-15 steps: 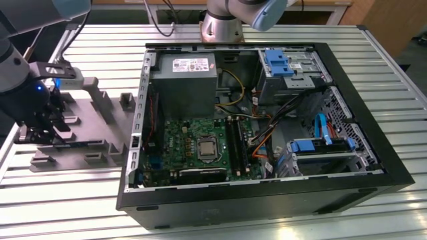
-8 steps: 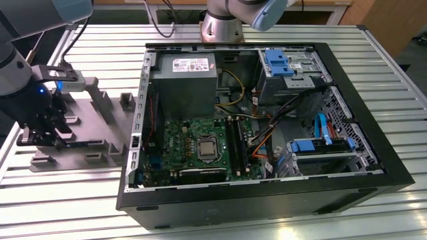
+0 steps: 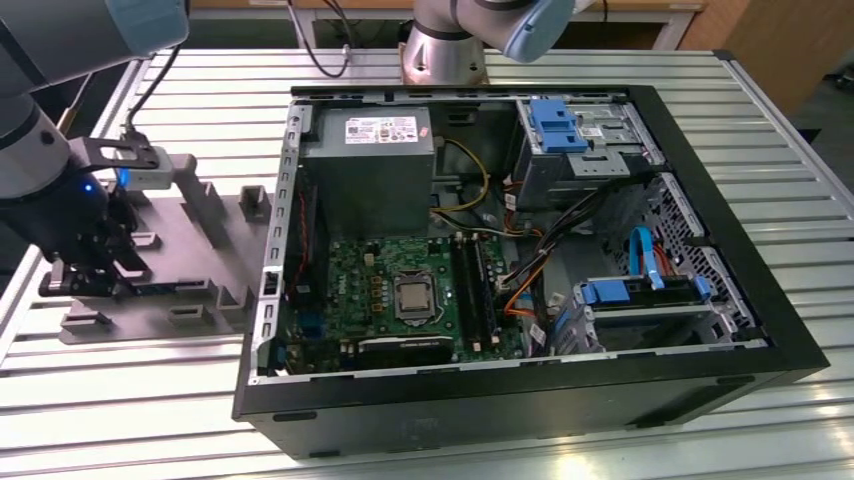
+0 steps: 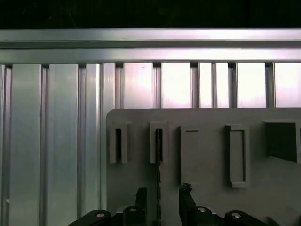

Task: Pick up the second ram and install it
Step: 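Pick up the second ram and move it above second insertion slot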

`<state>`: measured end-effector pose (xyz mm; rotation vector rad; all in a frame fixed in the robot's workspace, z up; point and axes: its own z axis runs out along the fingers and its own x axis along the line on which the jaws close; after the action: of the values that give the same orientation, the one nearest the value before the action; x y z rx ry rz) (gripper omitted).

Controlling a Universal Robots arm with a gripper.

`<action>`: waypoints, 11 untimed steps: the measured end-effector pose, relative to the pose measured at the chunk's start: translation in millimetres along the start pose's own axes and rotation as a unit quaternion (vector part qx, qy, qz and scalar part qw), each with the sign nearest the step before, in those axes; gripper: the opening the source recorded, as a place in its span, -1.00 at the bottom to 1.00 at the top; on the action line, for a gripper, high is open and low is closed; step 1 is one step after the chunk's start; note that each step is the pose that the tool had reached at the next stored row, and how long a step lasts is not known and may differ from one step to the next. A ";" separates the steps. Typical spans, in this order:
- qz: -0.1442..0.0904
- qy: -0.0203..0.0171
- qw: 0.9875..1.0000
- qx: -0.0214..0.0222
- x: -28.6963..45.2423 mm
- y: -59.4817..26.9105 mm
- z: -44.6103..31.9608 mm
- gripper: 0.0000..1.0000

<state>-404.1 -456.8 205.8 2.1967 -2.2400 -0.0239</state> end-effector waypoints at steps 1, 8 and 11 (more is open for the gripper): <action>0.000 0.000 1.000 0.000 0.1 0.0 1.0 -0.19; 0.000 0.001 1.000 0.001 0.6 -0.1 8.0 -0.19; 0.000 0.002 1.000 0.001 0.8 -0.3 10.4 -0.19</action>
<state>-403.9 -457.5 195.4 2.1956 -2.2386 -0.0170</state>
